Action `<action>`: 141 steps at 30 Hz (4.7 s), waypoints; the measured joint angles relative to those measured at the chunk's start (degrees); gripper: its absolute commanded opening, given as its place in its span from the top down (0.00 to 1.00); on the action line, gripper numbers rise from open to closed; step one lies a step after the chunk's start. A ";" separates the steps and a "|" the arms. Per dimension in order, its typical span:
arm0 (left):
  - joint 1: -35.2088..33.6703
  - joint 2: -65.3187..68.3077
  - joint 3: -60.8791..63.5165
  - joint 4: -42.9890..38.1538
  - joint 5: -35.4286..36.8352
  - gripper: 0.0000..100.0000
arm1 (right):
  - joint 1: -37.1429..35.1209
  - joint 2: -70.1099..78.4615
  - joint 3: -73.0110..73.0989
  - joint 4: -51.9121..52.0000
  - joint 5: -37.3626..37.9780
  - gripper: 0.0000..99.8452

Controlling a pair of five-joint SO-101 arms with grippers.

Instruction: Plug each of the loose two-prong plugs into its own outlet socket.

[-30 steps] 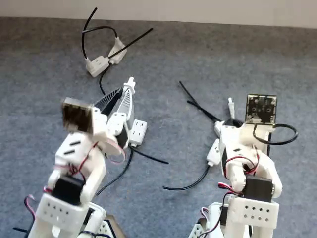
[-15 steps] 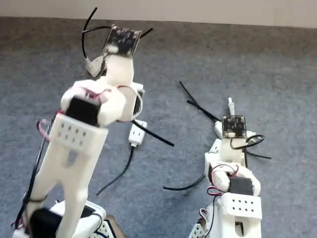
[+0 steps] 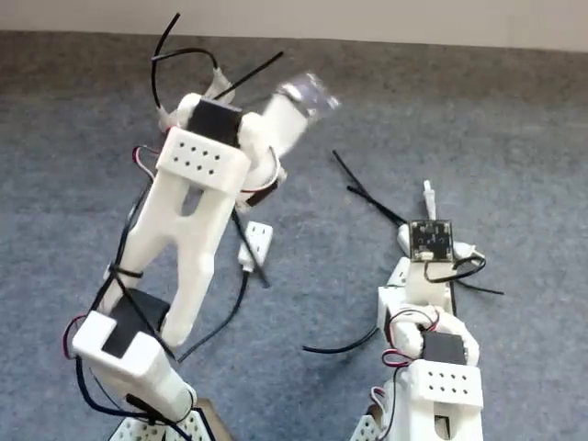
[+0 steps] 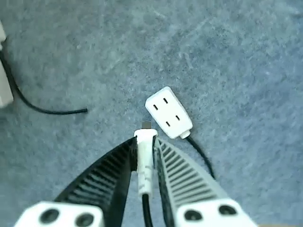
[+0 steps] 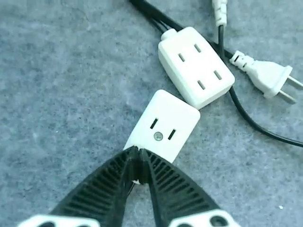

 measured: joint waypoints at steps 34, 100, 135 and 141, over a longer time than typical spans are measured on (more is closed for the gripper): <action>0.62 12.31 3.34 -9.49 -50.29 0.99 | 0.00 -0.53 3.08 -4.31 0.00 0.99; -0.44 18.20 -2.20 -18.29 -0.35 0.99 | 0.00 -0.09 3.25 -5.71 0.00 0.99; -23.38 18.29 -12.75 -6.51 45.63 0.99 | -7.56 0.00 3.16 -5.80 -4.31 0.89; -37.63 18.29 -15.65 -3.96 43.96 0.99 | -16.79 0.00 -4.22 -6.95 -17.85 0.73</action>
